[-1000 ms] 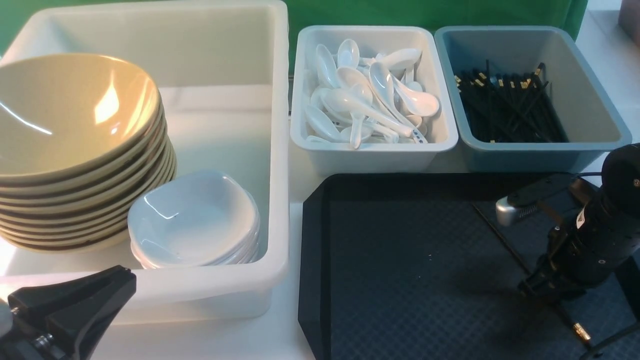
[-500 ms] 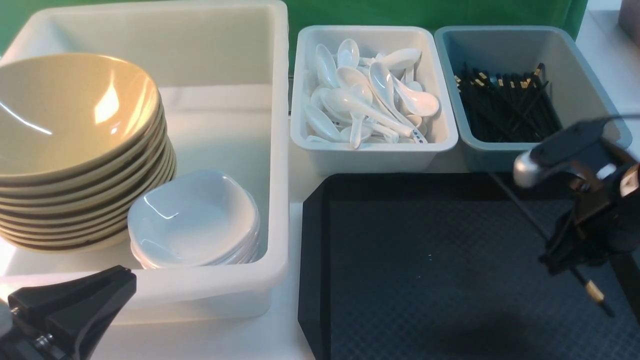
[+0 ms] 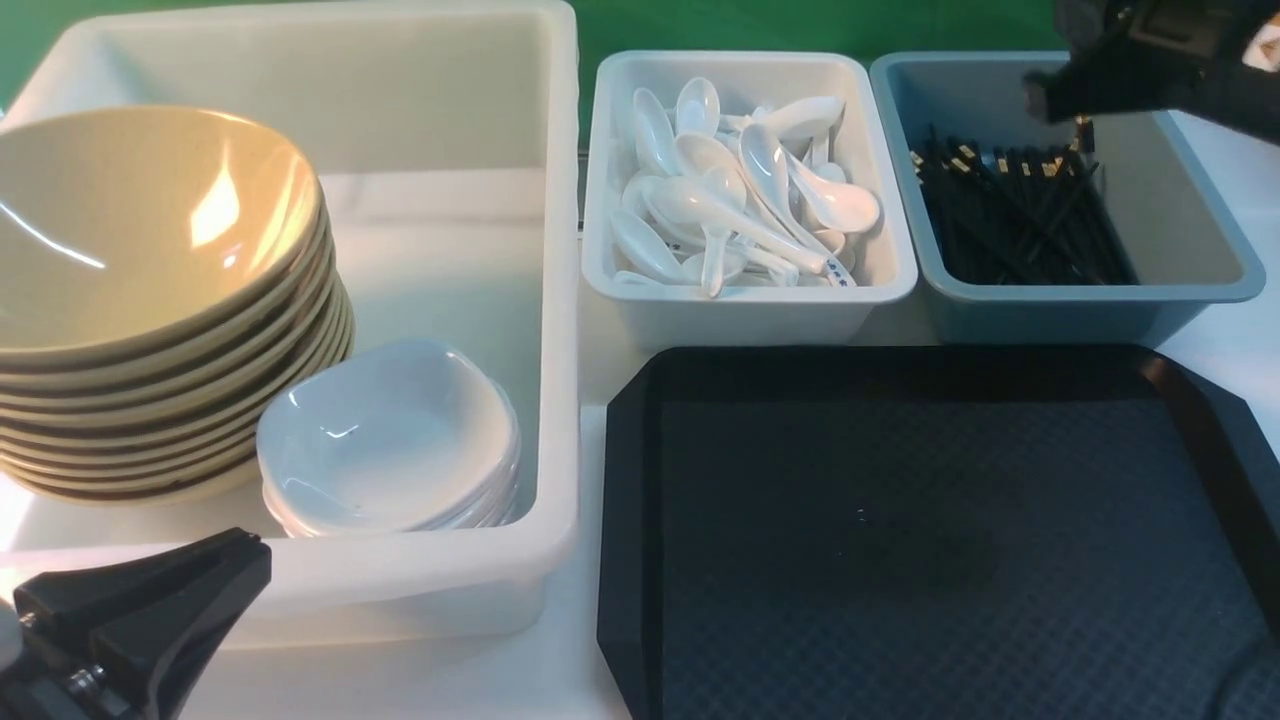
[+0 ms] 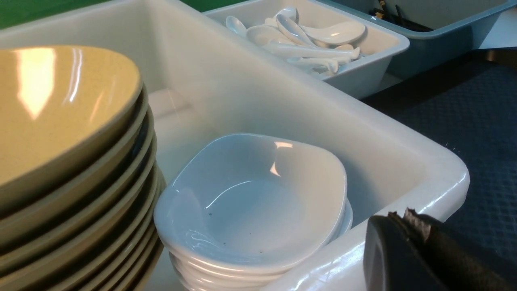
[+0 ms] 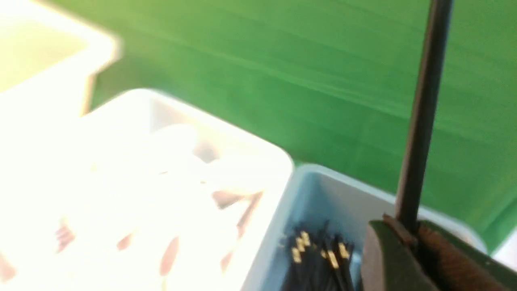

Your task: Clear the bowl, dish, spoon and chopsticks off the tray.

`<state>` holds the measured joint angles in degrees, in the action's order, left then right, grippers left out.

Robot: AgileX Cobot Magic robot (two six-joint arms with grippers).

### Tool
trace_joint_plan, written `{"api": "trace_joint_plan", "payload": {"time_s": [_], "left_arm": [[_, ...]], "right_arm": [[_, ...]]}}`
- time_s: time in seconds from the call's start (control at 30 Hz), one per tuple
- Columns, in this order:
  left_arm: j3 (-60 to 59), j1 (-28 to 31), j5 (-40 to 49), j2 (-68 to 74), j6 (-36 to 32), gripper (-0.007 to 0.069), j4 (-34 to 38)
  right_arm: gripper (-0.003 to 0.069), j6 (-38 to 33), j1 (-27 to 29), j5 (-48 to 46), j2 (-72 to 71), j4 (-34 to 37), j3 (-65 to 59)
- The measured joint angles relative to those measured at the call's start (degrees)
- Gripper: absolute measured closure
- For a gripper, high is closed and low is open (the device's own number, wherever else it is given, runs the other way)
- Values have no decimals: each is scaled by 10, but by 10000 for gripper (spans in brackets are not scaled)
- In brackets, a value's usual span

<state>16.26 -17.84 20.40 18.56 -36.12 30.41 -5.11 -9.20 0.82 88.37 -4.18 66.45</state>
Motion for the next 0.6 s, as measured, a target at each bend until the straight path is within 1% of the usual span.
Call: {"api": "trace_joint_plan", "payload": {"time_s": [0.07,0.13,0.17,0.23,0.27,0.3,0.33,0.37,0.4,0.43,0.47,0.5,0.53,0.6], "left_arm": [[0,0,0,0,0,633,0],[0,0,-1,0,0,633,-1],[0,0,-2,0,0,633,-2],[0,0,-7,0,-1,633,-9],[0,0,-7,0,-2,633,-11],[0,0,-8,0,-3,633,-18],[0,0,-8,0,-3,633,-22],[0,0,-8,0,-3,633,-24],[0,0,-4,0,-3,633,-26],[0,0,-3,0,-3,633,-26],[0,0,1,0,-3,633,-26],[0,0,3,0,-3,633,-26],[0,0,5,0,-3,633,-27],[0,0,8,0,-3,633,-27]], "right_arm": [[453,34,14,-43,32,1,35],[384,45,19,-105,46,1,69],[363,45,19,-138,47,1,85],[360,35,19,-201,38,1,118],[360,35,19,-207,36,1,120],[407,10,17,-262,4,1,135],[445,-3,13,-278,-17,1,134],[454,-6,12,-285,-22,1,133],[529,-24,0,-289,-88,1,110],[529,-24,-1,-287,-97,1,105],[593,-36,-16,-259,-173,1,64],[598,-36,-20,-249,-193,1,52],[621,-38,-30,-214,-254,3,10],[626,-32,-42,-153,-343,4,-63]]}}
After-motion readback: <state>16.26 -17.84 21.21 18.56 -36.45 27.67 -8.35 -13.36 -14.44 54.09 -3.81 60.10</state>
